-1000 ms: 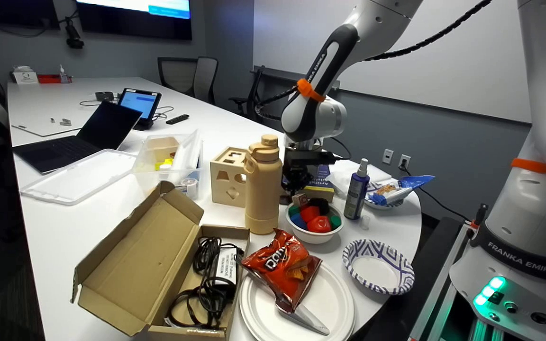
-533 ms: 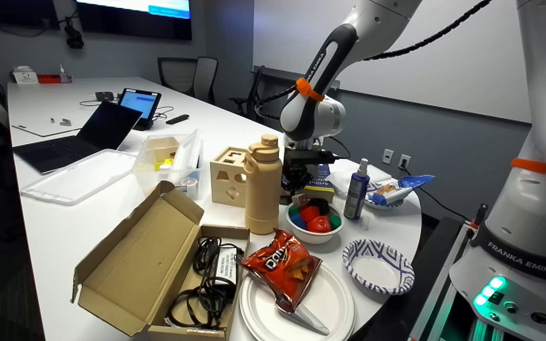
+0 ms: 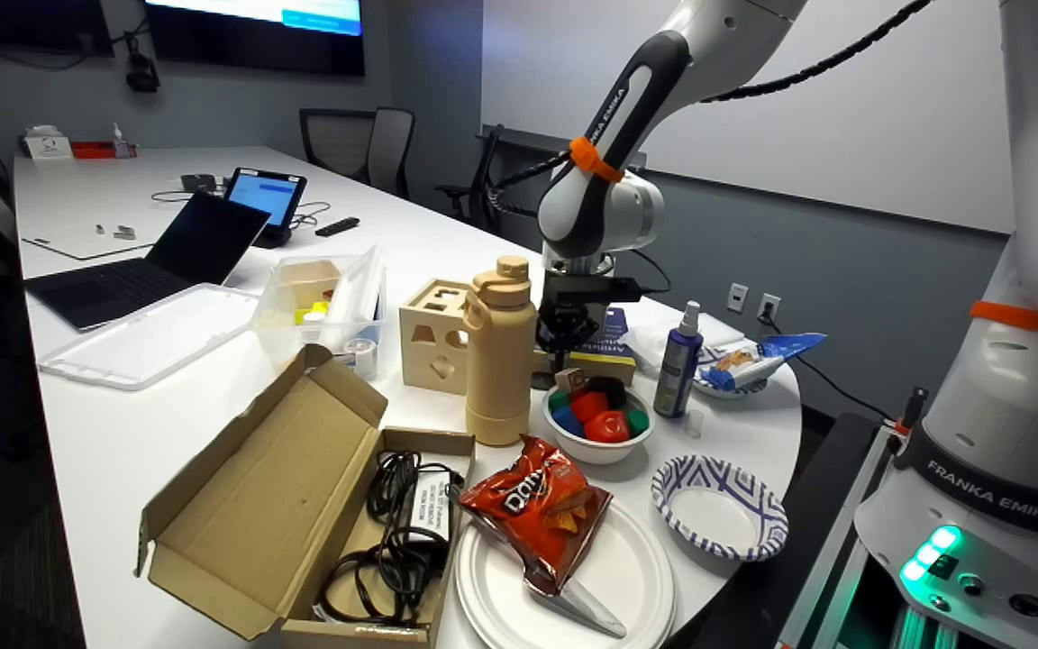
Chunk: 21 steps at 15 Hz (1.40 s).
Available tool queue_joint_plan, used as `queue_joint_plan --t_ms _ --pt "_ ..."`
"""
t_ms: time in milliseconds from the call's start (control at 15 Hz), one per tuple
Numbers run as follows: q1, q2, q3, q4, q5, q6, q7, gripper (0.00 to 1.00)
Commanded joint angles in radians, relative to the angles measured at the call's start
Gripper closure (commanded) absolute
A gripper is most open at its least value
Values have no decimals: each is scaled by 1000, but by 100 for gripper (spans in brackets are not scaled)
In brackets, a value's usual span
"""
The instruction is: Press a button on the remote
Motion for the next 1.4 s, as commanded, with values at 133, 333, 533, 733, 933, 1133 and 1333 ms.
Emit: queue_joint_plan --t_ms 133,333,533,733,933,1133,1333 --pt "52 -194 -40 -119 -58 -28 52 100" --pt "51 -288 -49 -146 -113 -111 84 74" --pt "35 -381 -39 -163 -177 -197 112 59" --pt "16 -464 -17 -161 -213 -270 104 37" --pt "-3 -534 -1 -155 -242 -337 109 15" --pt "-26 -586 14 -151 -247 -385 95 0" --pt "-43 -620 26 -152 -243 -415 85 0"
